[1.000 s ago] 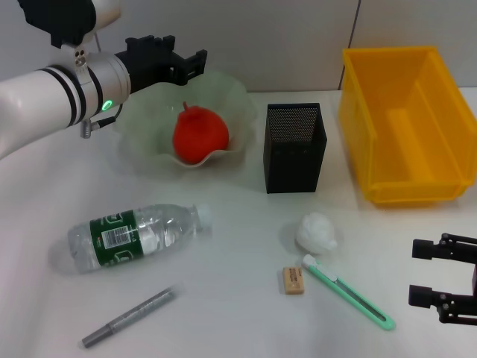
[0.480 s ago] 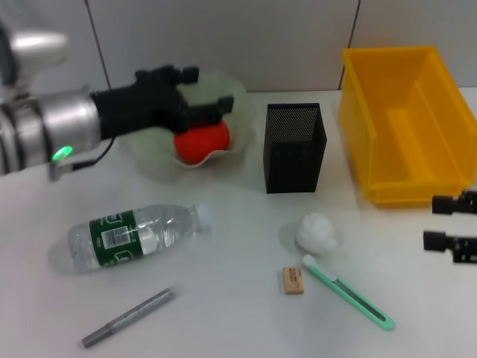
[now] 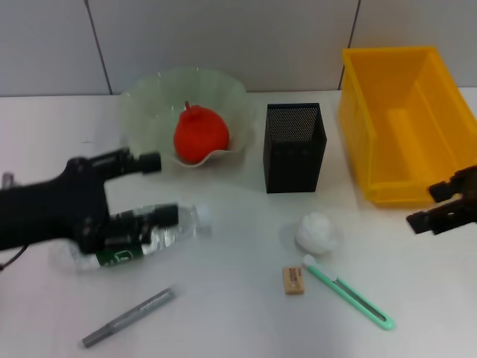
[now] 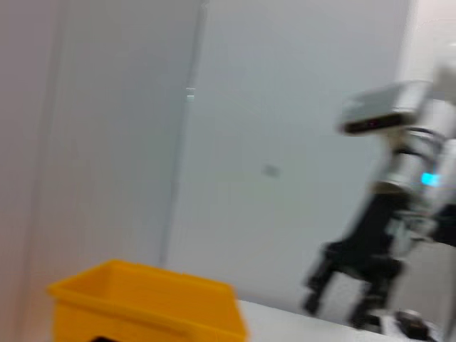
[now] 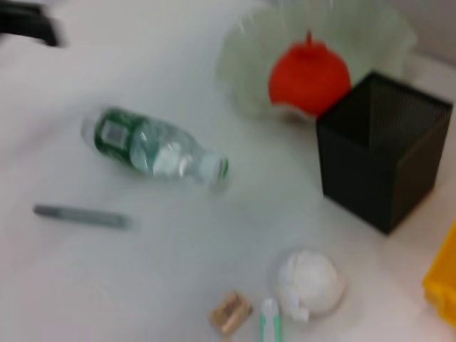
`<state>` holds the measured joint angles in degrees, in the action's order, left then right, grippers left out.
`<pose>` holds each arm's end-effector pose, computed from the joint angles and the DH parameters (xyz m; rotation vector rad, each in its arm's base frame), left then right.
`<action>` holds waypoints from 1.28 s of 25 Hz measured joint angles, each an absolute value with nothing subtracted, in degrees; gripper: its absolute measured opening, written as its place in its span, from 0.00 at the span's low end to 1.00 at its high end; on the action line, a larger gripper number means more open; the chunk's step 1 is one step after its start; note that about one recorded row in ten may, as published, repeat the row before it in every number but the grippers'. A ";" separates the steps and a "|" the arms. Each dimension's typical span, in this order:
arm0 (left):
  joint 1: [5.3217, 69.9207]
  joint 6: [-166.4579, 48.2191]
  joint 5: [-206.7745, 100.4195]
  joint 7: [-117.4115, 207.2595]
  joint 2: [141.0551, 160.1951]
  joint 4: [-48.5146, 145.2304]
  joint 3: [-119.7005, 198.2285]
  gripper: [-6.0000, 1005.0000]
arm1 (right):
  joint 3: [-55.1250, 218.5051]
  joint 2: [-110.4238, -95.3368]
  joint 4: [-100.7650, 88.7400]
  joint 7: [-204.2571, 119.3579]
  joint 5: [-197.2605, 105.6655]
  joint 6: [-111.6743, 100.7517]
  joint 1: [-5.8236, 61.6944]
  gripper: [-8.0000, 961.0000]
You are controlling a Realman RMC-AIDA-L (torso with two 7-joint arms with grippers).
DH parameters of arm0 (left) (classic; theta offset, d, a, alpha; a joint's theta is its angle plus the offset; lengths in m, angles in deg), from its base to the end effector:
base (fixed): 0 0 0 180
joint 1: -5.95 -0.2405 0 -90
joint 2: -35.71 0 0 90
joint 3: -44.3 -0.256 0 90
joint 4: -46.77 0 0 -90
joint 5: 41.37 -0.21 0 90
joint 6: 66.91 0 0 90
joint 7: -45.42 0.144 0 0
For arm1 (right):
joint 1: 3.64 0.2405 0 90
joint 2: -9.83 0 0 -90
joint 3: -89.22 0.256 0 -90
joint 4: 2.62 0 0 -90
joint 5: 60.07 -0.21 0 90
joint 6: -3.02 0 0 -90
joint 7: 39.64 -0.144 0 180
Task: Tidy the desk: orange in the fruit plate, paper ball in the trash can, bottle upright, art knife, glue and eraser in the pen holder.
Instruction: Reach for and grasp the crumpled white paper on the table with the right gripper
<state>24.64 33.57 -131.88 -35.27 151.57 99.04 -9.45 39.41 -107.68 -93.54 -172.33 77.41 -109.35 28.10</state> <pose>-0.2389 0.2923 0.0535 -2.7252 -0.3437 -0.9927 0.1844 0.3232 0.1068 -2.6865 0.9260 -0.1206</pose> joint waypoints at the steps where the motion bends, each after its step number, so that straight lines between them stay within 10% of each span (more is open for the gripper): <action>1: 24.06 34.83 -131.88 -34.41 151.45 99.04 -9.43 0.83 | 37.59 -107.57 -92.43 -174.68 79.51 -109.66 30.12 0.77; 16: 20.48 37.98 -132.00 -30.39 151.38 96.63 -9.31 0.83 | 28.59 -109.25 -61.77 -181.40 92.35 -89.18 46.73 0.77; 32: 20.76 36.81 -131.98 -28.96 151.81 93.74 -9.08 0.83 | 20.66 -109.70 -48.76 -181.99 90.11 -76.65 50.48 0.76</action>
<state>20.76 36.81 -131.98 -28.96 151.81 93.74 -9.08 20.66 -109.70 -48.76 -181.99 90.11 -76.65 50.48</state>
